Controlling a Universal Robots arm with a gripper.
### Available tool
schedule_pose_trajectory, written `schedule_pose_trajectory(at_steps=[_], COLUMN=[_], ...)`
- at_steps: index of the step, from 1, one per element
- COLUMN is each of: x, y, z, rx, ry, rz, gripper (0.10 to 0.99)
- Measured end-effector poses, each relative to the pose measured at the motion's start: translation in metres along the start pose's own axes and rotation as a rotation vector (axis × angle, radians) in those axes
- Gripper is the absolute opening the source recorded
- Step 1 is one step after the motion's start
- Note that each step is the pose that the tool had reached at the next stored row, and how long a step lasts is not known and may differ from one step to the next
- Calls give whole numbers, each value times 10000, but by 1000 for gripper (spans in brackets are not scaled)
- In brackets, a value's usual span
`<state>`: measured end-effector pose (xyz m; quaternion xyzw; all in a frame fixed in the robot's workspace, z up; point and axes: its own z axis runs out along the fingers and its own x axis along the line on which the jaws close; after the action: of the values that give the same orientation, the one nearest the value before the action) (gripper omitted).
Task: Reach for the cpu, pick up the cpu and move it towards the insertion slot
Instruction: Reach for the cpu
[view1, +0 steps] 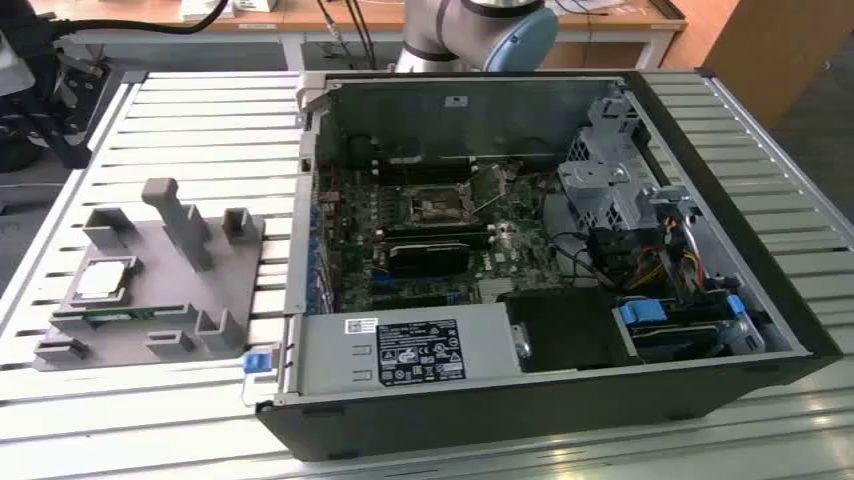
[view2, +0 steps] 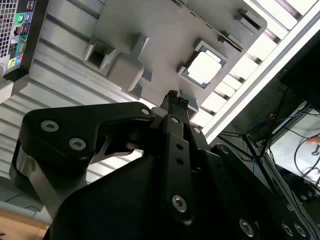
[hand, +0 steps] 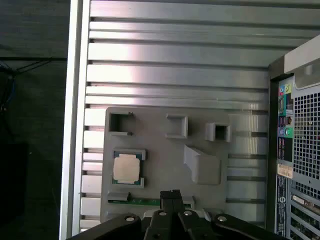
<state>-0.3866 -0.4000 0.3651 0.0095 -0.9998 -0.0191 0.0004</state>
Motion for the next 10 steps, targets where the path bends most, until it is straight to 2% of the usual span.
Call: schedule_pose_trajectory(at_steps=[7,10], x=[1,30], y=[0,-1], z=[0,0], rx=[1,0], ry=[1,0], rz=[0,1], gripper=[106,106])
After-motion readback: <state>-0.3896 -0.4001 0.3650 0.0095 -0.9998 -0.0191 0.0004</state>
